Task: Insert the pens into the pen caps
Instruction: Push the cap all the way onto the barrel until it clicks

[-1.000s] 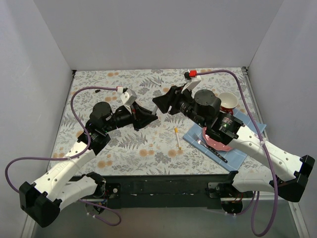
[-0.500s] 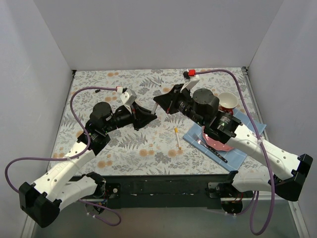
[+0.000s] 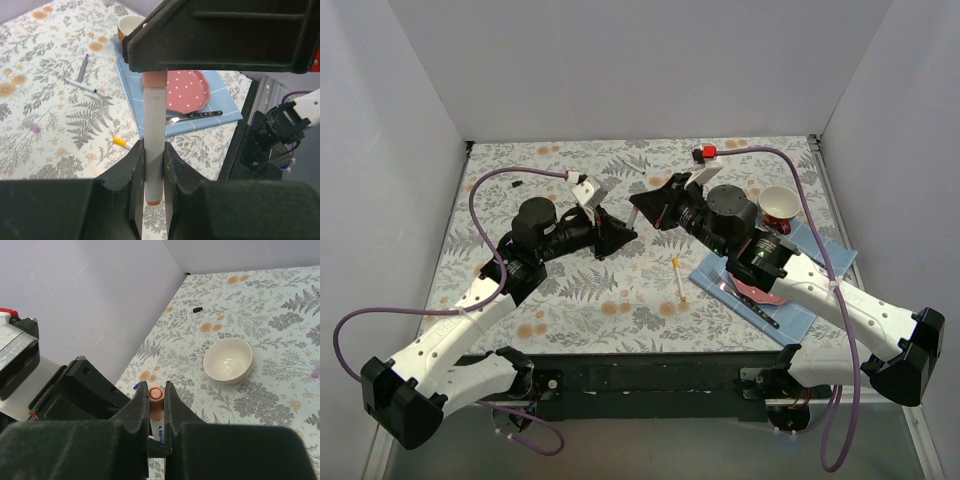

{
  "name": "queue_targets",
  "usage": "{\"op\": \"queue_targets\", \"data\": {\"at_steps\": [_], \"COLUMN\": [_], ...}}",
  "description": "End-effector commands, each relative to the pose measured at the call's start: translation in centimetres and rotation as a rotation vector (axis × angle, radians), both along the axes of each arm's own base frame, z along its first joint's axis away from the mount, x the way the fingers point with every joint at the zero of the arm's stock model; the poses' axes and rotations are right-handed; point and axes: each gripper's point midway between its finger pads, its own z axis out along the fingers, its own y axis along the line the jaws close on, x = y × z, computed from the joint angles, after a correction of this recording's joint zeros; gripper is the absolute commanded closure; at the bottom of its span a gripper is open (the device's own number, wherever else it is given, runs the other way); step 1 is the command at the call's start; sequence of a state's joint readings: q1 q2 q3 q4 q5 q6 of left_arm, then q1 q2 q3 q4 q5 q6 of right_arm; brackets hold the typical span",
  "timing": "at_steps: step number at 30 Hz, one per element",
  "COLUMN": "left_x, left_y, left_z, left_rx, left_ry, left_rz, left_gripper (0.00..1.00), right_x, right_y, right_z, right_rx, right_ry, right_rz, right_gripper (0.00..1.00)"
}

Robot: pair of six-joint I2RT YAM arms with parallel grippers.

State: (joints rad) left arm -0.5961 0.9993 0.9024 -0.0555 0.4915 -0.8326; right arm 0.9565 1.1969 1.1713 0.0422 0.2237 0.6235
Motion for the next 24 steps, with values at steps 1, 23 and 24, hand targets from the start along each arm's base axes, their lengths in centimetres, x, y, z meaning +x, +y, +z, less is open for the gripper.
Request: {"op": "queue_targets", "data": {"at_steps": [1,23,24], "left_x": [2.5,-0.1,-0.3], "left_y": [0.9,-0.7,-0.8], "left_z": [4.6,6.3,6.2], "left_rx": [-0.042,-0.049,-0.052], "left_ry": [-0.206,-0.312,-0.310], "left_rz": [0.114,-0.085,-0.097], "left_gripper": [1.00,1.00,1.00], "right_x": [-5.9,-11.8,-11.8], "right_y": [3.9,3.3,3.2], "right_z": [-4.6,-10.3,-10.3], "right_rx": [-0.012,-0.061,-0.067], "right_ry": [0.150,0.141,0.134], "right_rz": [0.311,0.627,0.628], "right_gripper": [0.99,0.99,0.99]}}
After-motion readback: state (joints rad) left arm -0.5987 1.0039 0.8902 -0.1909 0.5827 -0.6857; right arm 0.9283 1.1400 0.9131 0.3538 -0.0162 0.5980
